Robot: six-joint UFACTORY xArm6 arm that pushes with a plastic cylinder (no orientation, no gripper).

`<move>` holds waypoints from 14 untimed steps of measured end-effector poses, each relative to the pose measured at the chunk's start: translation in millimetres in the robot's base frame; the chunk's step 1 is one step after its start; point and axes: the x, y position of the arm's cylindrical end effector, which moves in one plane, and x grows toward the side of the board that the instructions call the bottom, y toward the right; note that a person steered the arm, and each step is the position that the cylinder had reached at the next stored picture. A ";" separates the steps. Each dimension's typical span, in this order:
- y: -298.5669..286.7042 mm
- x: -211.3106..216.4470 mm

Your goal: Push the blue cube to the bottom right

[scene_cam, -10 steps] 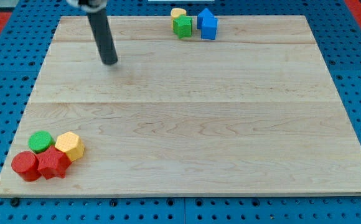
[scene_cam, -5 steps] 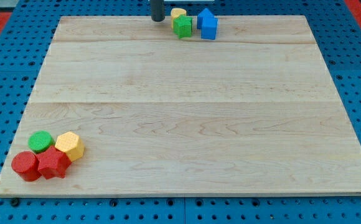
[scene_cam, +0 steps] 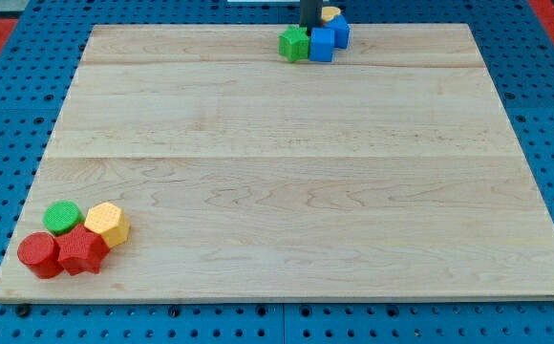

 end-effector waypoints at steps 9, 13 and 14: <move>85.0 175.4; 23.3 301.8; -9.3 328.7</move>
